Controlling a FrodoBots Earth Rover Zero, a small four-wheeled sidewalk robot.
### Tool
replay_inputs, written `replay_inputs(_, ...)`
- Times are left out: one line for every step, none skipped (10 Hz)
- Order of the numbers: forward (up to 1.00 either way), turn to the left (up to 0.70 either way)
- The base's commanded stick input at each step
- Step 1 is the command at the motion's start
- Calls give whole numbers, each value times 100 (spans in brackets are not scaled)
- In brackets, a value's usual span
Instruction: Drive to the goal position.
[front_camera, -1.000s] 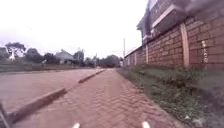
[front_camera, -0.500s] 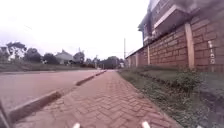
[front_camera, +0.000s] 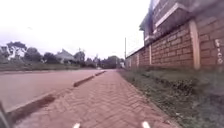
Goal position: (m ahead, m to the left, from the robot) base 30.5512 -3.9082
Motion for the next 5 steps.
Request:
replay_inputs(50, 24)
replay_inputs(50, 17)
replay_inputs(50, 19)
replay_inputs(50, 25)
replay_inputs(50, 19)
